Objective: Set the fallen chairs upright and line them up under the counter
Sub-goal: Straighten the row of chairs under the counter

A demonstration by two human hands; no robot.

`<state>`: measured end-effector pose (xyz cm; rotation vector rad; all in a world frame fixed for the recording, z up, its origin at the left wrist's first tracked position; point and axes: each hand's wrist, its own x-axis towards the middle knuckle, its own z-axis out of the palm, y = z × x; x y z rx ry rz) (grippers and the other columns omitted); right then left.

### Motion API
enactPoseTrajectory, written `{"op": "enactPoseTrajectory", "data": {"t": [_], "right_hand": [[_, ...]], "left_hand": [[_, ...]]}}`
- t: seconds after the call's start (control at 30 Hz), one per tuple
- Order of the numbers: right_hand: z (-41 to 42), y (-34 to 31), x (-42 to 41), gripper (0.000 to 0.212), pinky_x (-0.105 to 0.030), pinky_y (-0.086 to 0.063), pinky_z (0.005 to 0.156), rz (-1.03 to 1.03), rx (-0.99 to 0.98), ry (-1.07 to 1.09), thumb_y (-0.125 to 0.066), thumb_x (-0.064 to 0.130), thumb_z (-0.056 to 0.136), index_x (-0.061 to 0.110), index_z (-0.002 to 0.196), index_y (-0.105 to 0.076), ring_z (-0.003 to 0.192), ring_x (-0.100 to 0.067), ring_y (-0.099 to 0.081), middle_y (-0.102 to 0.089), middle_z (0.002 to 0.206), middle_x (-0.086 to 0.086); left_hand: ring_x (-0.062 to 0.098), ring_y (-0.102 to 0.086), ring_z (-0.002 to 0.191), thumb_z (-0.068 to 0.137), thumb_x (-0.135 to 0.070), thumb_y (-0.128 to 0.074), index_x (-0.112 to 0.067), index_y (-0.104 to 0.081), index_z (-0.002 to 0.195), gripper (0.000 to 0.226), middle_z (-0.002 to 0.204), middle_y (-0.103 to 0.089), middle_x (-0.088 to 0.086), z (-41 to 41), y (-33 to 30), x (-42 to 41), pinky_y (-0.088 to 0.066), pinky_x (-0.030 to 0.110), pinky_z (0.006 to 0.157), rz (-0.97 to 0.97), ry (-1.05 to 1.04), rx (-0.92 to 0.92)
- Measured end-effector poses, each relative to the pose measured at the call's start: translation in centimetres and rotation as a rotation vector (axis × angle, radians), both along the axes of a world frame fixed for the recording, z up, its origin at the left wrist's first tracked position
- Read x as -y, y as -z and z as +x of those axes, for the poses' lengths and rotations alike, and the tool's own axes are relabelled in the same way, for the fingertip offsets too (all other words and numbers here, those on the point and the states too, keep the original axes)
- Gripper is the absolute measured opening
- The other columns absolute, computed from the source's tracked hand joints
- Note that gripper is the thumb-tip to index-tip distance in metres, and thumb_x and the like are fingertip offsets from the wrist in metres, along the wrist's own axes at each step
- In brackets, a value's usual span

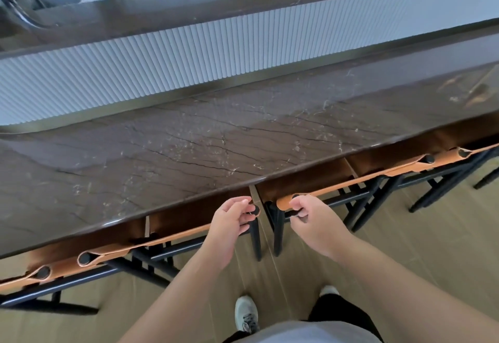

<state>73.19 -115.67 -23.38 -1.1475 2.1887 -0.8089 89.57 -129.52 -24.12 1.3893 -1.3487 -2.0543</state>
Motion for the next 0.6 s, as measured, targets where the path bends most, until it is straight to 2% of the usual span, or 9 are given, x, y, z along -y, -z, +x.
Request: {"op": "enactPoseTrajectory", "data": {"t": [0.1,0.2,0.23,0.33,0.43,0.5,0.6], "right_hand": [[-2.2,1.3,0.7,0.03,-0.011,-0.041,0.076,0.0,-0.24,-0.153,-0.063,0.023,0.089,0.025,0.119,-0.059,0.094,-0.004,-0.052,-0.052,0.107,0.016],[-4.6,2.2,1.5,0.036,-0.025,-0.05,0.085,0.028,-0.394,-0.29,-0.066,0.023,0.088,0.021,0.123,-0.058,0.102,-0.014,-0.055,-0.055,0.116,0.005],[-5.5,2.5,1.7,0.038,-0.028,-0.051,0.087,0.053,-0.421,-0.33,-0.065,0.024,0.088,0.021,0.125,-0.057,0.105,-0.016,-0.054,-0.055,0.119,0.003],[-7.9,3.4,2.1,0.042,-0.032,-0.05,0.087,0.142,-0.516,-0.461,-0.062,0.025,0.089,0.022,0.13,-0.052,0.11,-0.02,-0.054,-0.054,0.122,0.0],[-9.5,4.4,2.6,0.045,-0.035,-0.049,0.085,0.149,-0.572,-0.599,-0.063,0.017,0.087,0.02,0.13,-0.049,0.106,-0.023,-0.055,-0.055,0.119,-0.002],[-10.1,5.0,3.2,0.05,-0.037,-0.05,0.083,0.156,-0.586,-0.676,-0.064,0.012,0.086,0.018,0.133,-0.046,0.105,-0.024,-0.056,-0.055,0.119,-0.003],[-10.3,5.7,4.0,0.054,-0.037,-0.05,0.077,0.194,-0.619,-0.744,-0.063,0.013,0.088,0.015,0.137,-0.04,0.103,-0.026,-0.056,-0.054,0.119,-0.006]], "left_hand": [[0.008,-0.069,0.09,0.086,-0.035,-0.061,-0.038,-0.072,0.095,0.014,0.096,-0.074,-0.009,-1.0,0.4,-0.2,-0.046,0.026,0.076,-0.141,0.041,0.111],[0.002,-0.063,0.089,0.091,-0.028,-0.062,-0.036,-0.065,0.105,0.016,0.1,-0.069,-0.012,-2.7,1.0,-0.5,-0.043,0.011,0.066,-0.291,0.036,0.257],[0.001,-0.062,0.091,0.091,-0.028,-0.063,-0.034,-0.064,0.107,0.017,0.102,-0.066,-0.013,-3.2,1.2,-0.7,-0.042,0.01,0.067,-0.344,0.036,0.313],[0.005,-0.057,0.105,0.09,-0.03,-0.063,-0.032,-0.06,0.117,0.028,0.112,-0.058,-0.015,-4.6,2.3,-1.2,-0.043,0.019,0.085,-0.475,0.101,0.489],[0.014,-0.048,0.117,0.091,-0.034,-0.058,-0.028,-0.054,0.131,0.04,0.125,-0.05,-0.01,-5.8,3.5,-1.3,-0.044,0.032,0.097,-0.65,0.288,0.747],[0.019,-0.049,0.116,0.091,-0.036,-0.054,-0.028,-0.054,0.129,0.038,0.123,-0.052,-0.006,-6.5,3.9,-1.3,-0.043,0.038,0.097,-0.76,0.397,0.925],[0.022,-0.054,0.108,0.091,-0.035,-0.054,-0.028,-0.054,0.119,0.029,0.114,-0.055,-0.003,-6.7,4.4,-1.1,-0.041,0.037,0.088,-0.936,0.583,1.102]]}}
